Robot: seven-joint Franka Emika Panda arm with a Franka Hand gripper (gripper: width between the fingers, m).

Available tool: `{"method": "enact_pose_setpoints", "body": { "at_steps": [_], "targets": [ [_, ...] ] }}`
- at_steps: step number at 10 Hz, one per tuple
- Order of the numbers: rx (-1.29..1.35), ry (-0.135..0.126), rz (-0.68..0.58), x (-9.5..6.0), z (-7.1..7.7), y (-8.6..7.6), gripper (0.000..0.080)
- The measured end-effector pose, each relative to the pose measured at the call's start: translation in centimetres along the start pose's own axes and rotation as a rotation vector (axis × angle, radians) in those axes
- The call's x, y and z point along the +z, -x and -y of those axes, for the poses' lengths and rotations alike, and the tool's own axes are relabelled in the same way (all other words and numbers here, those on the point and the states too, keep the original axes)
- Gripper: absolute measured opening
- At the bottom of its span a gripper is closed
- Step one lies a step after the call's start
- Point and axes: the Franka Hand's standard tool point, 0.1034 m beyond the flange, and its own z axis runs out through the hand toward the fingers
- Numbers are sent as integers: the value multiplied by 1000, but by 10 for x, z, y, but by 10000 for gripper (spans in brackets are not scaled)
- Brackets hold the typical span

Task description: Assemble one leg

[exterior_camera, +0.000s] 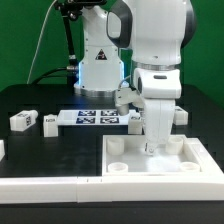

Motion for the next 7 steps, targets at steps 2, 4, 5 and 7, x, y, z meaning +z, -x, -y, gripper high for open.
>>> {"method": "enact_pose_setpoints", "body": {
  "at_steps": [2,4,5,7],
  "targets": [
    [8,0,0,-1,0,-1,649],
    [36,10,11,-23,7,-5,649],
    [52,16,17,-36,12,-8,649],
    [96,34,19,-54,23,-9,649]
  ]
}}
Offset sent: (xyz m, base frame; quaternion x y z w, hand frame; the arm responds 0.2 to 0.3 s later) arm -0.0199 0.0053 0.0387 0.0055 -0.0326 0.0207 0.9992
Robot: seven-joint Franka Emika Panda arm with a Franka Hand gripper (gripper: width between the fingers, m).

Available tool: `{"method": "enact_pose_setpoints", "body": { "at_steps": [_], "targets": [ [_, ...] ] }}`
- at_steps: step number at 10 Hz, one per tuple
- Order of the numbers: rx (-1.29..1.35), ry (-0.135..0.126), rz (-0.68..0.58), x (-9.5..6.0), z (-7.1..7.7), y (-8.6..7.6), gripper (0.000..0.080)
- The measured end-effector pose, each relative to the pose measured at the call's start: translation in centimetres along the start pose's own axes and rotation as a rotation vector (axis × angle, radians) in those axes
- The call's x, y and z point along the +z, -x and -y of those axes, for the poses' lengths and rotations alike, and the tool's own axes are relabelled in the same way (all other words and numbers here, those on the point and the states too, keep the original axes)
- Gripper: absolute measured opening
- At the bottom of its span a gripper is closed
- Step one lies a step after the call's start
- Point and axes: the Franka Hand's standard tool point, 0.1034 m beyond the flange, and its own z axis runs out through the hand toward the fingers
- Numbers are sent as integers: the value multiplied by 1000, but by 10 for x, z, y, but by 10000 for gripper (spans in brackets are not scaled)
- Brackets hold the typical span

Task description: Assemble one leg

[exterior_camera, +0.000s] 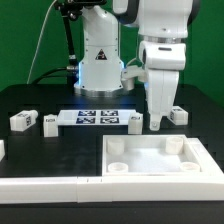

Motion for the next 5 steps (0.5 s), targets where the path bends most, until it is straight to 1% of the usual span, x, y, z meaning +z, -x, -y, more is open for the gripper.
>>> {"method": "enact_pose_setpoints", "body": {
  "at_steps": [1,3,5],
  "targets": [
    [9,4,0,-5,7,1,649],
    [33,-2,1,-2,7,1,649],
    [73,-3,1,-1,7,1,649]
  ]
}}
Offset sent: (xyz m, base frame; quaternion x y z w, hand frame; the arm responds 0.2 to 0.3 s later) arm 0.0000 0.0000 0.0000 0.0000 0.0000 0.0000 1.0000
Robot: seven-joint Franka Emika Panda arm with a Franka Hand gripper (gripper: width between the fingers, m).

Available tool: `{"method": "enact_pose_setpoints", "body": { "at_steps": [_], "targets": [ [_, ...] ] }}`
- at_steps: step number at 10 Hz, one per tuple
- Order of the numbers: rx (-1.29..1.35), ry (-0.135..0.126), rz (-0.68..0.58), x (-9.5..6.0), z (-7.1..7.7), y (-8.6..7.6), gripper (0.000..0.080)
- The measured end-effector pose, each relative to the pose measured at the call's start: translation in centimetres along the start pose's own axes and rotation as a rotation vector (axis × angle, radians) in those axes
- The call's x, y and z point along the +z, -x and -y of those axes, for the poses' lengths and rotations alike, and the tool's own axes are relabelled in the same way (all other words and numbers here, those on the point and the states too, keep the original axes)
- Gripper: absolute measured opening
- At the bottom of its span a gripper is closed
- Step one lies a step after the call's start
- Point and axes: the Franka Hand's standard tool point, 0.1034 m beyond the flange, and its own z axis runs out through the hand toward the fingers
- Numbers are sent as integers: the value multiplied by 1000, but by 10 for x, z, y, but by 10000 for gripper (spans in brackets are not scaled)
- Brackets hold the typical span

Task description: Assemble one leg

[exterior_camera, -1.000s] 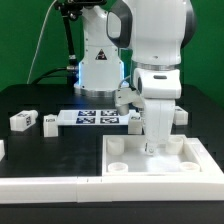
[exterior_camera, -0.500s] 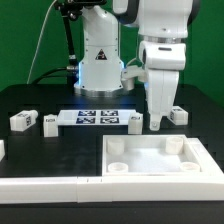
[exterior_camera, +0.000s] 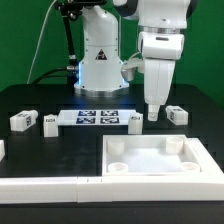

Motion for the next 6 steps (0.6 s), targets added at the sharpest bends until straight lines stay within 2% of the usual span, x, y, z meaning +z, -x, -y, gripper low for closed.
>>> {"method": "enact_pose_setpoints", "body": {
  "at_steps": [1,3,6],
  "targets": [
    [87,-2,-3,1,1,0,649],
    [430,-29,-17,9,25,2,649],
    [801,-70,-11,12,47,-10,649]
  ]
}}
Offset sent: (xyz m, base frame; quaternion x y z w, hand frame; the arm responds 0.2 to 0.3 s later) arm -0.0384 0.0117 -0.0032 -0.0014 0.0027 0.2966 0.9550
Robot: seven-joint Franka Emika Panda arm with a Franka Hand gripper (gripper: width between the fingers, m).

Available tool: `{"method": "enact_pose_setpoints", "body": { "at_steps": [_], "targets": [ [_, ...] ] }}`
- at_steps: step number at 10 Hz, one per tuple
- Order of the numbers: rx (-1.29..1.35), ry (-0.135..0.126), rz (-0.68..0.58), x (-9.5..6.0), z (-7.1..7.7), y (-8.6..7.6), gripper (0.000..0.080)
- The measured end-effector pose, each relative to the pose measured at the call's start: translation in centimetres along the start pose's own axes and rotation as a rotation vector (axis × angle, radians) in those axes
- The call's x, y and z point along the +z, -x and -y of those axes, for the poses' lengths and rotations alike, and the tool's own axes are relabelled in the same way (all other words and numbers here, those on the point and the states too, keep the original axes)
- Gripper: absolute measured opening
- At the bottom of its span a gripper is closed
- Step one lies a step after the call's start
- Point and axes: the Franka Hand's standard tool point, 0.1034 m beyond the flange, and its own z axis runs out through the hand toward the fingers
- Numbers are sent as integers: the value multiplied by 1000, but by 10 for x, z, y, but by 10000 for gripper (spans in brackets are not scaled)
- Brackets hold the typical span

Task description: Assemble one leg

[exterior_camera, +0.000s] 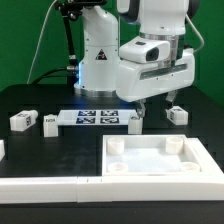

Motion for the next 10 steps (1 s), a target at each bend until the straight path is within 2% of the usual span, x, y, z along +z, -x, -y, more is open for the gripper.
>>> {"method": "enact_pose_setpoints", "body": {
  "at_steps": [2,5,6,8,10],
  "targets": [
    [205,-14,0,-1,17,-5,649],
    [276,-21,1,0,17,-5,649],
    [290,-22,-7,4,24,-3,649],
    [261,-28,-3,9,57,9,649],
    [233,-26,1,5,72,18,649]
  ]
}}
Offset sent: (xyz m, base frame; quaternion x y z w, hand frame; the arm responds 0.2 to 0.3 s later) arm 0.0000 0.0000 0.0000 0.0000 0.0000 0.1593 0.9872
